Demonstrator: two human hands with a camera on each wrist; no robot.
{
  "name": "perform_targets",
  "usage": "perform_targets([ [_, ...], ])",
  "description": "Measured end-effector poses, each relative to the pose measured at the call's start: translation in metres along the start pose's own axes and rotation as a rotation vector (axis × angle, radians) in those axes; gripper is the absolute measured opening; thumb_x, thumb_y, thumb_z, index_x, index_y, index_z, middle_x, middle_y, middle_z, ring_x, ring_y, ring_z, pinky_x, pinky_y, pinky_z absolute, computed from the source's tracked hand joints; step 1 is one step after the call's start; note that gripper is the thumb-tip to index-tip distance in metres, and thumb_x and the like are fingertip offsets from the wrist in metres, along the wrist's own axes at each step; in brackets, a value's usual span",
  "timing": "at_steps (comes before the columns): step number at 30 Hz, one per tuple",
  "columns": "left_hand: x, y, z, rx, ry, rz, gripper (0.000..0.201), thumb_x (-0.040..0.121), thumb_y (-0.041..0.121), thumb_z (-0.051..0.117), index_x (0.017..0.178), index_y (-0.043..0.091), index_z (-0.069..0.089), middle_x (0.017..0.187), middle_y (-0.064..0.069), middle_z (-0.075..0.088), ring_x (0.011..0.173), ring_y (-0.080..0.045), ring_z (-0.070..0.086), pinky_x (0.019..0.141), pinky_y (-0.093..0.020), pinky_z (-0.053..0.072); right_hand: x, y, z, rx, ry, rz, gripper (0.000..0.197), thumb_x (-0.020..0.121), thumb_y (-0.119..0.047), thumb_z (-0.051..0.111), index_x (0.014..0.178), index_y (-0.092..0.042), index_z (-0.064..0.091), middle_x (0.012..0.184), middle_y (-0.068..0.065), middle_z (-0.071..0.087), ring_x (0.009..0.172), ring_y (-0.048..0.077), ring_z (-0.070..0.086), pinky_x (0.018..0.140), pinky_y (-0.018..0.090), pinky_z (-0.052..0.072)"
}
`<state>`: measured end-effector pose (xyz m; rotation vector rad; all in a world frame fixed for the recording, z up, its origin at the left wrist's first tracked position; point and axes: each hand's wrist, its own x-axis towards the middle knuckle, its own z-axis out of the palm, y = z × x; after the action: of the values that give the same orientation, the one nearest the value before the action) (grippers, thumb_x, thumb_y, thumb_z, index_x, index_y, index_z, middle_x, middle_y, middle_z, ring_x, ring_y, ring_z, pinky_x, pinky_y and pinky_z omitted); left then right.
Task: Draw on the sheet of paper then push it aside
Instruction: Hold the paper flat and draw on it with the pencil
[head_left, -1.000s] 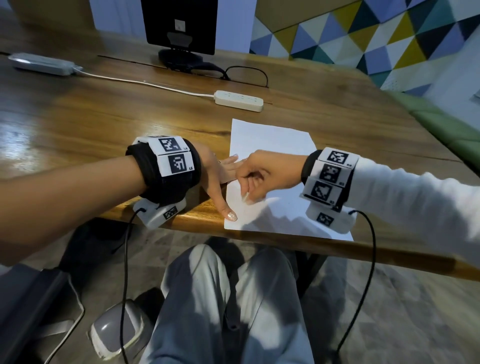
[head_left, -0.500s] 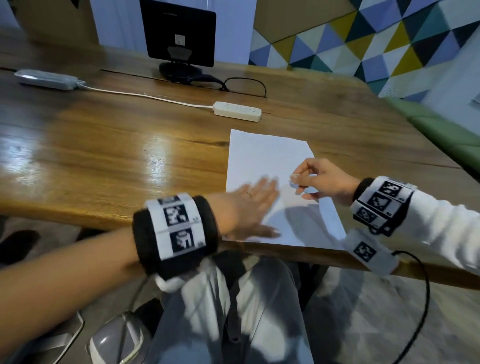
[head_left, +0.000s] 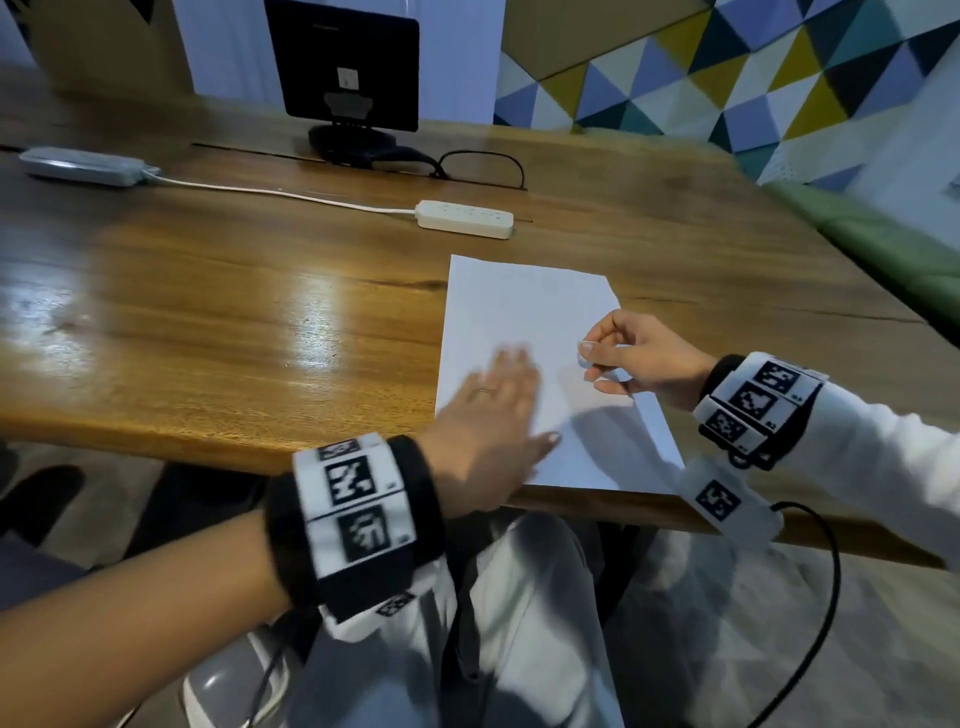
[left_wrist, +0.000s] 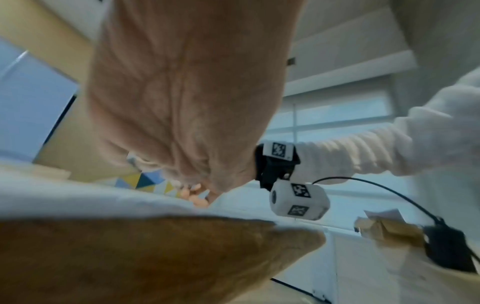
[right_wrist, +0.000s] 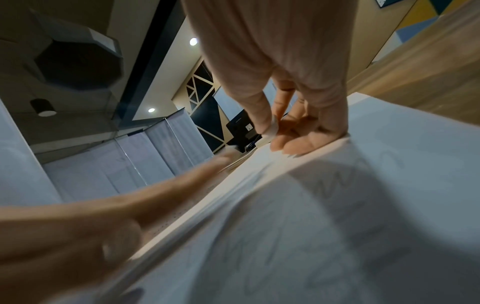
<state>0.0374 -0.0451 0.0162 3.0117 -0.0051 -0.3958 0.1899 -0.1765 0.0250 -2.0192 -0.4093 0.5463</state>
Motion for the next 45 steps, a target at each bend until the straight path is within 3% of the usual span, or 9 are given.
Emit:
perform_targets([
  [2,0.015,0.007,0.006,0.001,-0.002,0.266,0.060,0.103,0.039,0.017,0.152,0.014,-0.007,0.158,-0.002,-0.019,0.145,-0.022,-0.017,0.119,-0.039,-0.003,0.000,0.000,0.000,0.014,0.011,0.004,0.011,0.091,-0.012,0.059,0.096,-0.006,0.051,0.081,0.008,0.057,0.067,0.013,0.061,0.045,0.017,0.049],
  [4,0.024,-0.007,0.017,-0.049,0.010,0.256,0.059,0.103,0.039,0.016,0.152,0.015,-0.006,0.158,-0.001,-0.016,0.146,-0.021,-0.014,0.120,-0.037,-0.001,0.000,0.001,-0.001,0.012,0.016,0.007,0.011,0.091,-0.012,0.059,0.095,-0.006,0.051,0.081,0.008,0.057,0.066,0.012,0.061,0.045,0.017,0.050],
  [9,0.007,-0.046,0.005,-0.038,-0.073,-0.507,0.077,0.098,0.053,0.009,0.147,-0.003,-0.012,0.154,-0.023,-0.018,0.144,-0.033,-0.016,0.120,-0.042,-0.002,-0.002,0.004,-0.004,0.019,0.005,0.002,0.009,0.090,-0.012,0.060,0.091,-0.007,0.052,0.078,0.006,0.057,0.068,0.015,0.062,0.048,0.018,0.052],
  [11,0.000,-0.040,-0.006,0.050,-0.015,-0.410,0.074,0.099,0.051,0.007,0.146,0.000,-0.018,0.152,-0.022,-0.024,0.142,-0.033,-0.023,0.118,-0.043,-0.007,-0.001,0.003,-0.003,0.014,-0.002,0.003,0.009,0.090,-0.012,0.060,0.093,-0.007,0.053,0.079,0.005,0.056,0.068,0.014,0.062,0.056,0.021,0.056],
  [16,0.017,-0.017,-0.001,0.027,-0.006,0.332,0.062,0.102,0.042,0.018,0.151,0.021,-0.014,0.156,0.002,-0.023,0.143,-0.019,-0.024,0.118,-0.038,-0.009,0.000,0.001,0.000,-0.052,-0.028,-0.012,0.007,0.090,-0.012,0.061,0.092,-0.008,0.055,0.077,0.007,0.059,0.055,0.004,0.063,0.050,0.017,0.049],
  [22,-0.004,-0.075,-0.002,0.033,-0.106,-0.344,0.072,0.099,0.051,0.005,0.148,0.002,-0.015,0.154,-0.017,-0.023,0.142,-0.029,-0.024,0.119,-0.043,-0.005,-0.011,0.001,-0.003,-0.114,-0.152,-0.118,0.019,0.077,0.003,0.070,0.094,0.009,0.063,0.076,0.016,0.065,0.057,0.010,0.064,0.062,0.016,0.054],
  [26,-0.015,-0.090,-0.034,0.098,-0.111,-0.086,0.087,0.091,0.065,0.018,0.145,0.013,-0.025,0.149,-0.005,-0.035,0.135,-0.018,-0.037,0.114,-0.039,-0.016,-0.017,-0.027,0.024,-0.453,-0.287,-0.360,0.018,0.076,-0.011,0.076,0.092,-0.003,0.071,0.079,-0.001,0.069,0.070,0.006,0.063,0.073,0.020,0.049],
  [30,0.003,-0.083,-0.043,0.180,-0.283,0.115,0.106,0.083,0.069,0.040,0.146,0.015,-0.025,0.151,0.000,-0.034,0.139,-0.015,-0.031,0.114,-0.036,-0.015,-0.006,-0.044,0.056,-0.600,-0.319,-0.491,0.011,0.077,-0.011,0.075,0.086,-0.007,0.070,0.069,-0.011,0.063,0.056,-0.006,0.055,0.062,0.008,0.042],
  [45,0.015,-0.075,-0.040,0.160,-0.449,0.025,0.108,0.086,0.061,0.048,0.146,0.013,-0.028,0.151,-0.002,-0.037,0.144,-0.020,-0.021,0.117,-0.038,-0.002,0.000,-0.051,0.067,-0.764,-0.624,-0.419,0.024,0.075,0.002,0.068,0.068,-0.019,0.058,0.068,0.001,0.059,0.058,0.005,0.051,0.055,0.008,0.039],
])
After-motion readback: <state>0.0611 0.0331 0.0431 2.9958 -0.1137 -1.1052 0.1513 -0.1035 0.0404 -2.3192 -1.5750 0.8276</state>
